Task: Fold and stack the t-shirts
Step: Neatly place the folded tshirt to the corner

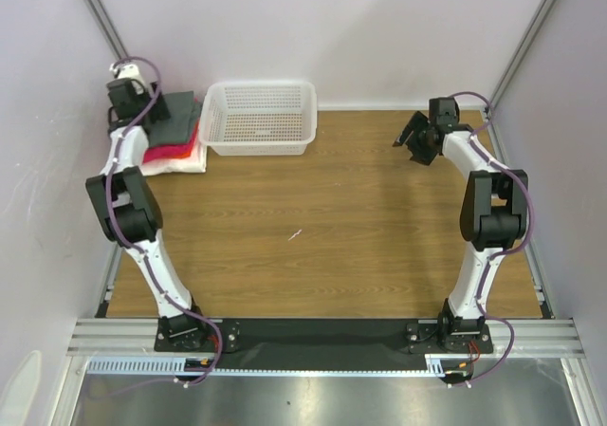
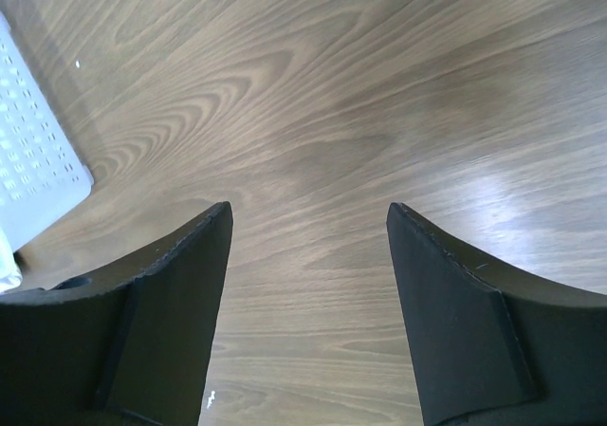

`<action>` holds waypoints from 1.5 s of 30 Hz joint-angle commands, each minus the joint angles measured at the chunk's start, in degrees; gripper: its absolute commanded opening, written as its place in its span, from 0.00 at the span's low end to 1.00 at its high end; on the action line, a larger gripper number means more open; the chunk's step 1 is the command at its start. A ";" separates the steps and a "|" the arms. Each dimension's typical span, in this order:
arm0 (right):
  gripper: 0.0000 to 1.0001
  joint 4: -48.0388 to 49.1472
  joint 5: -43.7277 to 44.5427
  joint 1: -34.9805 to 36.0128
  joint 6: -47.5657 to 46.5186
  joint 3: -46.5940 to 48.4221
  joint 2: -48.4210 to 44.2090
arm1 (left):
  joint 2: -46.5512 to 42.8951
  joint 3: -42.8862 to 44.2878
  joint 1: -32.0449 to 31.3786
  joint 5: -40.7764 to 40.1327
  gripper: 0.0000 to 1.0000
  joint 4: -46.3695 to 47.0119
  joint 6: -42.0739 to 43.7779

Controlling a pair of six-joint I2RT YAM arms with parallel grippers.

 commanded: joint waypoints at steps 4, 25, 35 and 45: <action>0.72 0.70 -0.32 0.46 -0.86 1.21 0.13 | -7.09 -4.52 -8.65 -13.87 0.90 11.68 -3.83; 0.73 0.35 -0.05 0.37 -0.51 2.35 1.63 | 2.84 -2.23 -10.24 -10.35 0.89 3.95 -0.77; 0.78 -0.97 -0.40 0.20 -1.48 6.38 0.57 | 0.32 -2.14 -10.24 -8.95 0.92 0.61 4.34; 1.00 -2.91 -1.11 -0.42 -7.45 14.31 -4.87 | -20.51 -13.03 -10.33 -2.61 1.00 2.72 -5.49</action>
